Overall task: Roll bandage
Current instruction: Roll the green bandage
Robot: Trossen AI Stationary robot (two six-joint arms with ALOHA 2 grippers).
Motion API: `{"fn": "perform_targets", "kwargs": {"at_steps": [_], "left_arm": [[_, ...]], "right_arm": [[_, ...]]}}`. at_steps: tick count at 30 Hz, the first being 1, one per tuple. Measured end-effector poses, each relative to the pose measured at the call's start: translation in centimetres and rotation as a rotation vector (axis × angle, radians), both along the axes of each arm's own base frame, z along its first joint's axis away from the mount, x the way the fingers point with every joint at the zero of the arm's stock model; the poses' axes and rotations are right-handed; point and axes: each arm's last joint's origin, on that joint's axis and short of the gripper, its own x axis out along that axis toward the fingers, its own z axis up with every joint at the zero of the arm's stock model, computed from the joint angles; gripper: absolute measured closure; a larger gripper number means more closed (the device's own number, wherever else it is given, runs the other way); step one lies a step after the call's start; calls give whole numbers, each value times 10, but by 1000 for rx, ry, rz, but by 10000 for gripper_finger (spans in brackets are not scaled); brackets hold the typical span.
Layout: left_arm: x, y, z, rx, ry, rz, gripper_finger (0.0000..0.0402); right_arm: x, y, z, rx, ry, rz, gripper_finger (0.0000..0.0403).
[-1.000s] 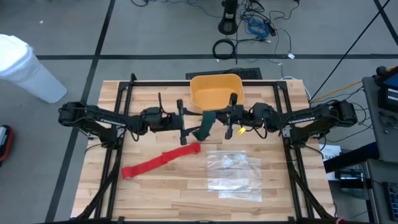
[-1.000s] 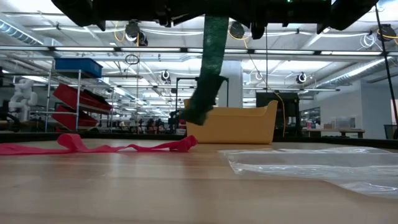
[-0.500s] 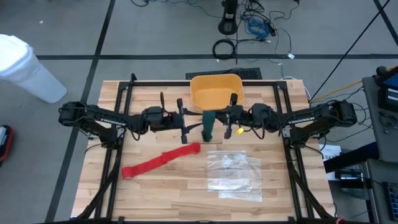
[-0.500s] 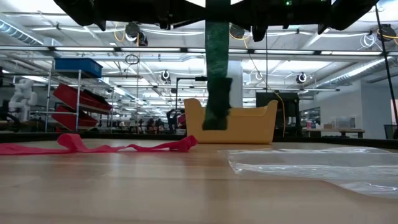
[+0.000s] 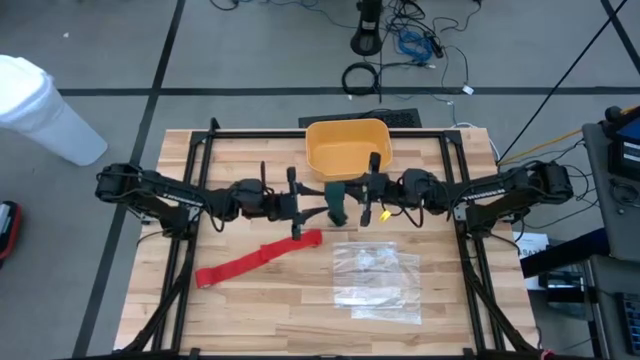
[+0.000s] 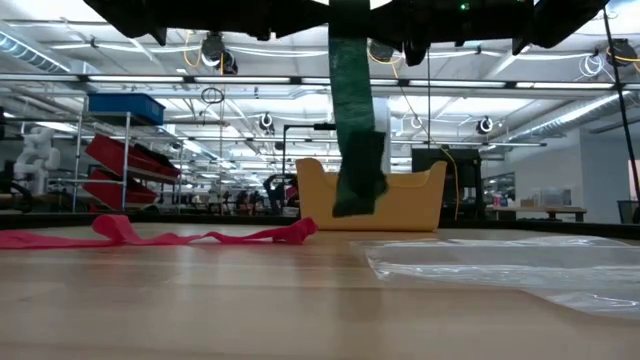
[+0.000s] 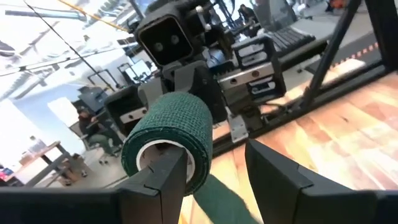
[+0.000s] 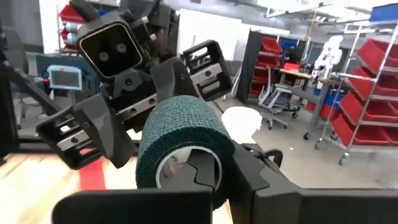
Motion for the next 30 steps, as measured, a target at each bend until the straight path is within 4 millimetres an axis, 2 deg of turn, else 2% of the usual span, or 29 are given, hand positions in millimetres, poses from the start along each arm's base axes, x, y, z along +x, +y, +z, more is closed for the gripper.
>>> {"fn": "perform_targets", "kwargs": {"at_steps": [5, 12, 16, 22, 30], "left_arm": [[0, 0, 1, -13, -8, 8, 253], [1, 0, 2, -62, 21, 7, 334], [2, 0, 2, -63, 23, -18, 361], [2, -1, 1, -63, 21, -29, 359], [4, -1, 1, -74, 5, -34, 316]], "right_arm": [[0, 2, 0, 5, 0, -1, 396], [0, 6, -2, 11, 18, 34, 396], [0, 6, -2, 4, 27, 41, 396], [0, 6, -2, -5, 24, 60, 396], [1, 6, -1, -20, 25, 77, 396]]}}
